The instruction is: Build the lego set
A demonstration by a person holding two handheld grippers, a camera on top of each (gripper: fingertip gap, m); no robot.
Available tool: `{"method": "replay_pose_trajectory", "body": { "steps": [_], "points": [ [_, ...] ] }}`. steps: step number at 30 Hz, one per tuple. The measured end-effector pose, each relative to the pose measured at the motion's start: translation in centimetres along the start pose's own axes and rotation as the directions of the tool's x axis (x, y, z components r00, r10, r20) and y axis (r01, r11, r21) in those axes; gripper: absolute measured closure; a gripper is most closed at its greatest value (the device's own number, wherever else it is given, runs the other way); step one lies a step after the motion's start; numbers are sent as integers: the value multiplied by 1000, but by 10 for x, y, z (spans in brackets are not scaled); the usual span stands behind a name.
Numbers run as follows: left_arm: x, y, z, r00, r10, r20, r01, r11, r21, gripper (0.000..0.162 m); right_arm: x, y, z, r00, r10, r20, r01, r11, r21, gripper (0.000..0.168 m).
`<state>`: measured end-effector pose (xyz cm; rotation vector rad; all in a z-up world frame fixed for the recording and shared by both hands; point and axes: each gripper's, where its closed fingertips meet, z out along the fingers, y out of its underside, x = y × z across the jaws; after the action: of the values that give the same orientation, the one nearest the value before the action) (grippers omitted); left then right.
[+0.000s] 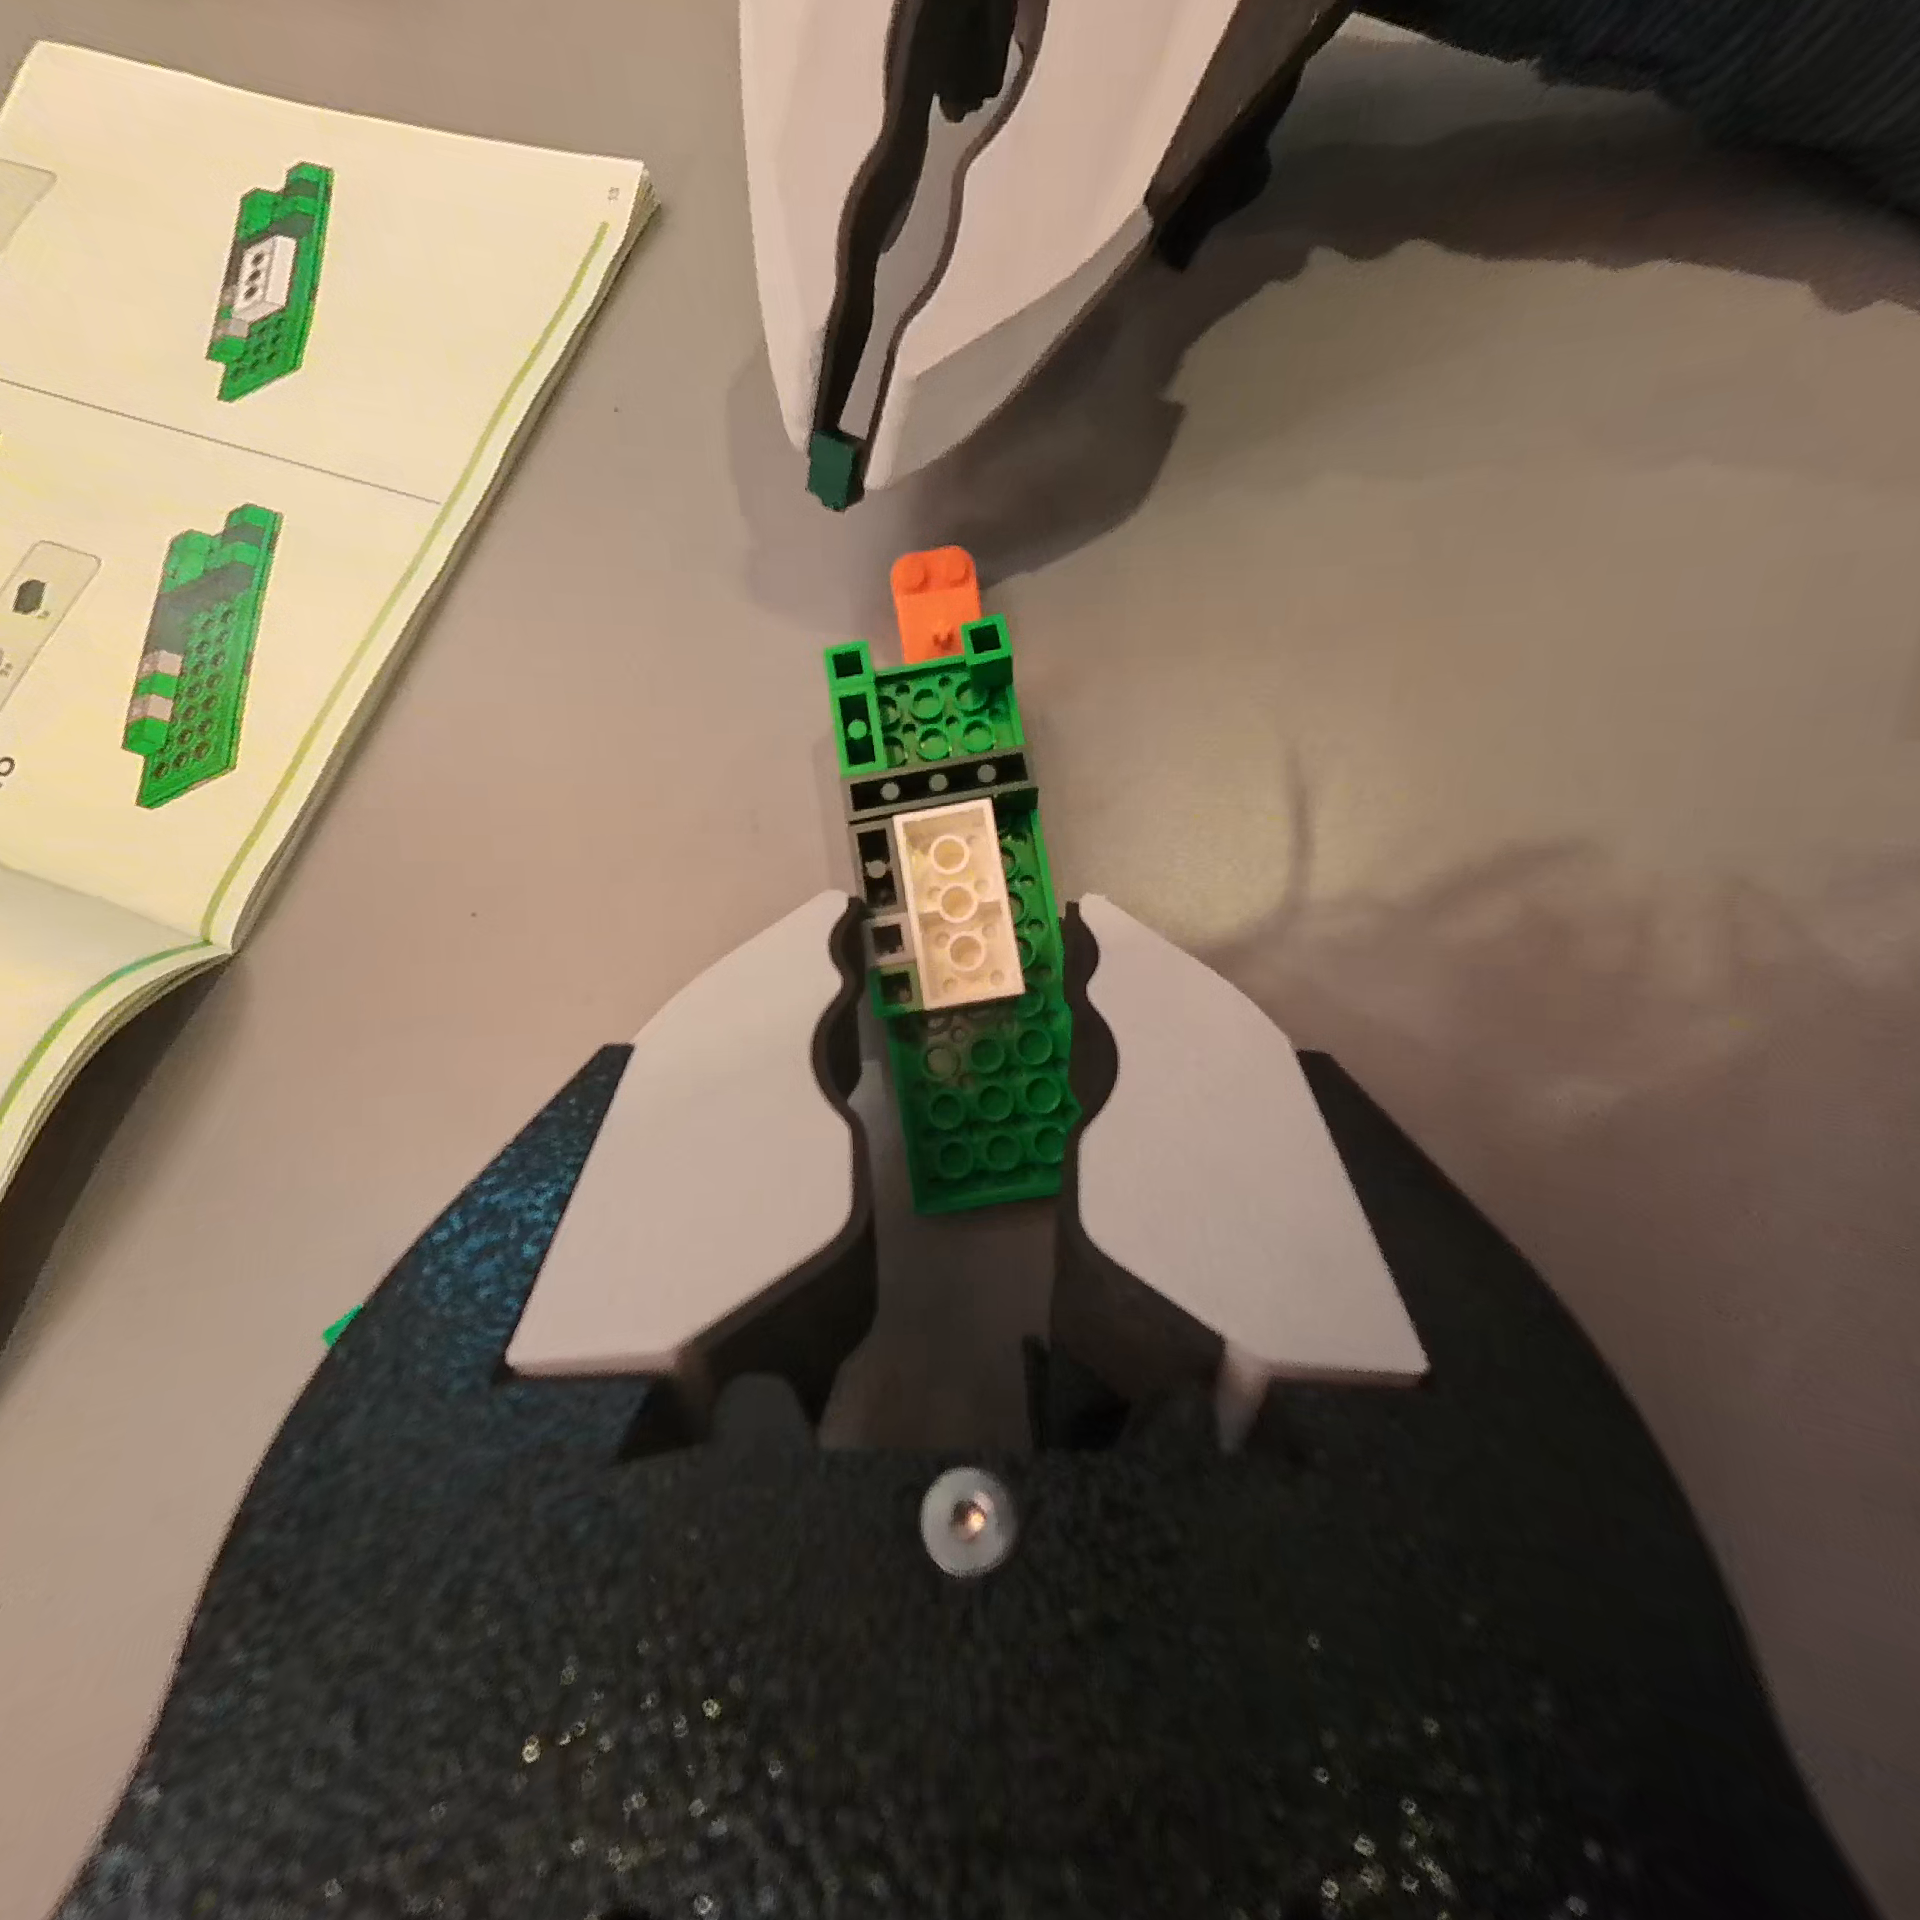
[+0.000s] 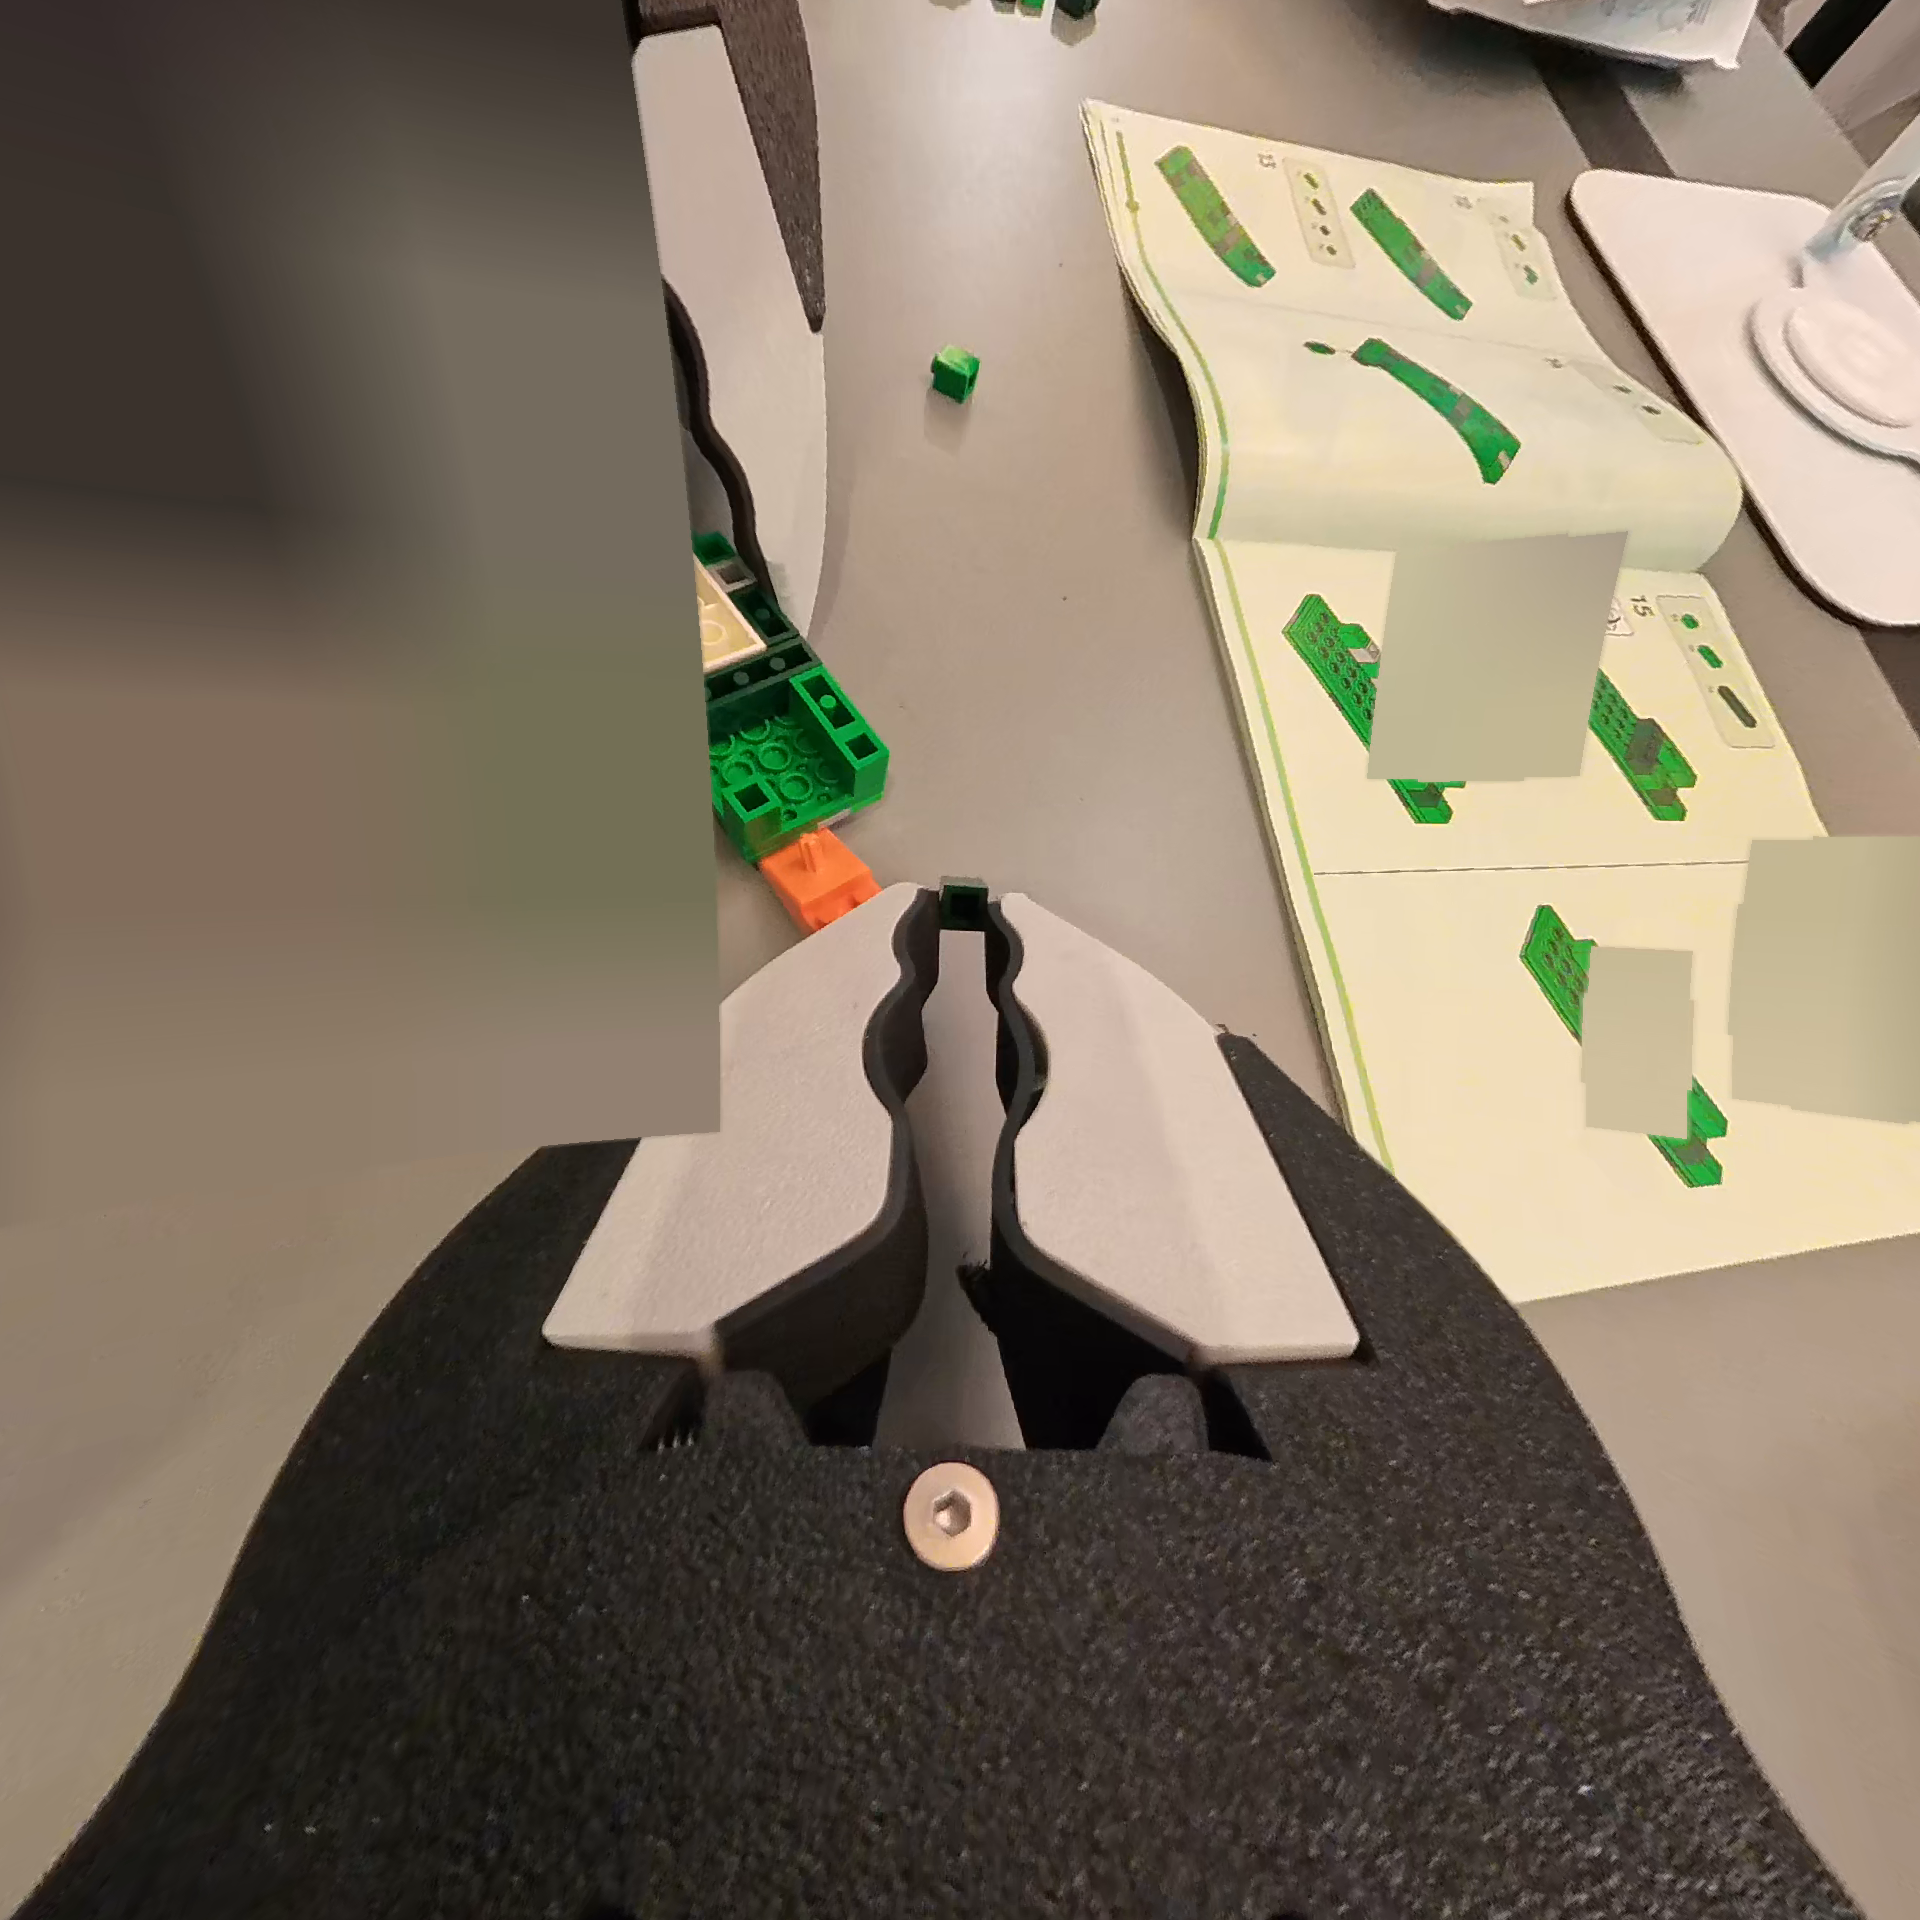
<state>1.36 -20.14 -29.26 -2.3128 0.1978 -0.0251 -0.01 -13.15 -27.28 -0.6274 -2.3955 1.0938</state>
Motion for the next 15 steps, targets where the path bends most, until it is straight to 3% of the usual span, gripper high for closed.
{"method": "replay_pose_trajectory", "body": {
  "steps": [15],
  "points": [
    [0,0,0,1000,-13,-11,13,1000,9,125,-3,3,2,1000,7,24,-7,1000,-11,160]
  ]
}}
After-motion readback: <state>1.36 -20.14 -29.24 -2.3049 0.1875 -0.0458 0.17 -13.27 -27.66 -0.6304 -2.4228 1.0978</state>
